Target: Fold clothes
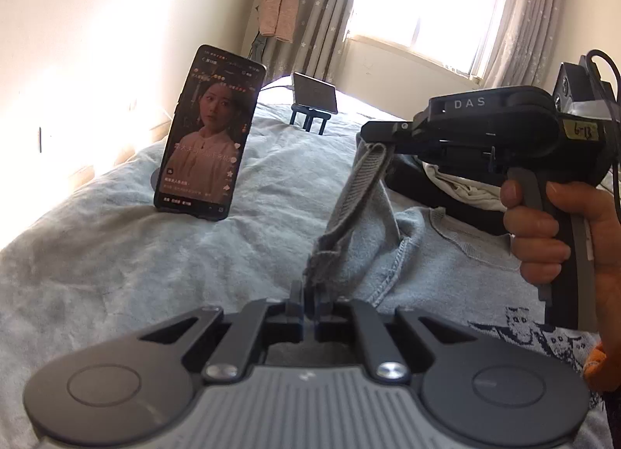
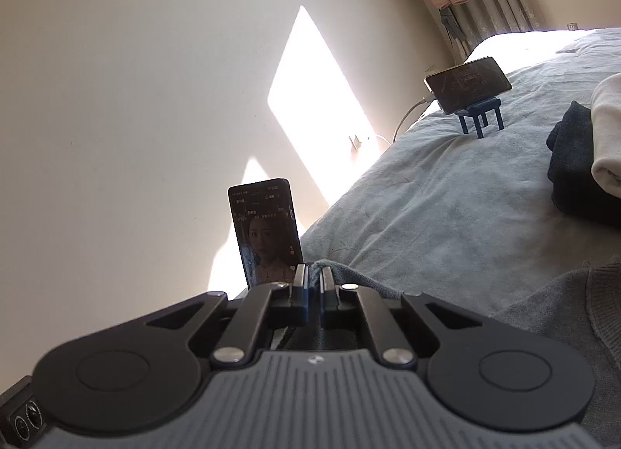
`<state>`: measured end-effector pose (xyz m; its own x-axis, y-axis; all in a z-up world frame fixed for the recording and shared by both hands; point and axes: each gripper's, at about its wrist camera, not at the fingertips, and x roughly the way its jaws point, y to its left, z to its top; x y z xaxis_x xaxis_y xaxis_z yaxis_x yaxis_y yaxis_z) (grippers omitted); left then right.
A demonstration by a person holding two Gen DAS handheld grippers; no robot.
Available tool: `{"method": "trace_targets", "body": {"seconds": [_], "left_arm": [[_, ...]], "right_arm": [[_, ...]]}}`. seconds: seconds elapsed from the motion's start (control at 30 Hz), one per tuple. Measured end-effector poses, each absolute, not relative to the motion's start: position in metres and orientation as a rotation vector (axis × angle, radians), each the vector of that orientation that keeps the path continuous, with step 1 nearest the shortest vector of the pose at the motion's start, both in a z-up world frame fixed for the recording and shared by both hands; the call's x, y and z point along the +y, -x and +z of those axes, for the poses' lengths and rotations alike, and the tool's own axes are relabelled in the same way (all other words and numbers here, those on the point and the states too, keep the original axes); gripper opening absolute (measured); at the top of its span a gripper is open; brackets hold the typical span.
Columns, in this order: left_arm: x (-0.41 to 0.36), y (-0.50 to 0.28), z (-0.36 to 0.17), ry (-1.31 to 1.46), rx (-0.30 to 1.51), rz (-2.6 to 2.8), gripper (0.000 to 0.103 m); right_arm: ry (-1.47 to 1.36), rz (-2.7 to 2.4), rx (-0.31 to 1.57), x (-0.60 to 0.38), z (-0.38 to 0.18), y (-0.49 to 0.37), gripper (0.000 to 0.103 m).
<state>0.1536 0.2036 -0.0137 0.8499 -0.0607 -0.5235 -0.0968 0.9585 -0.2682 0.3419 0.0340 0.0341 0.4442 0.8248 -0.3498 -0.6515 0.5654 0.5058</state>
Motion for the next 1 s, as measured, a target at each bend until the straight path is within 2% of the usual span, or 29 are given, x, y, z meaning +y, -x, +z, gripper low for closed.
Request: {"method": "trace_targets", "body": {"seconds": [0.37, 0.5, 0.57, 0.6, 0.67, 0.7, 0.73, 0.8, 0.87, 1.0], "left_arm": [[0.227, -0.150, -0.028, 0.386, 0.628, 0.123, 0.006], [0.228, -0.152, -0.025, 0.365, 0.625, 0.119, 0.014], [0.229, -0.153, -0.024, 0.355, 0.623, 0.126, 0.031], [0.229, -0.154, -0.024, 0.355, 0.625, 0.125, 0.033], [0.230, -0.159, -0.024, 0.352, 0.633, 0.121, 0.035], [0.230, -0.162, -0.025, 0.348, 0.635, 0.122, 0.035], [0.230, -0.165, -0.025, 0.343, 0.635, 0.124, 0.035], [0.229, -0.170, -0.026, 0.320, 0.640, 0.131, 0.033], [0.228, -0.171, -0.025, 0.283, 0.654, 0.147, 0.000], [0.235, -0.167, -0.022, 0.250, 0.684, 0.198, 0.000]], "right_arm": [[-0.164, 1.021, 0.598, 0.107, 0.013, -0.340, 0.006], [-0.123, 1.006, 0.631, 0.113, 0.004, -0.342, 0.006], [-0.109, 1.000, 0.659, 0.114, -0.001, -0.345, 0.009], [-0.101, 0.997, 0.673, 0.114, -0.003, -0.346, 0.017], [-0.082, 0.995, 0.688, 0.108, 0.002, -0.348, 0.024], [-0.070, 0.986, 0.666, 0.101, 0.007, -0.348, 0.040], [-0.057, 0.976, 0.643, 0.094, 0.013, -0.348, 0.050], [-0.021, 0.920, 0.589, 0.073, 0.022, -0.353, 0.051], [-0.008, 0.857, 0.584, 0.051, 0.025, -0.361, 0.051], [0.036, 0.744, 0.599, 0.013, 0.016, -0.375, 0.051]]}}
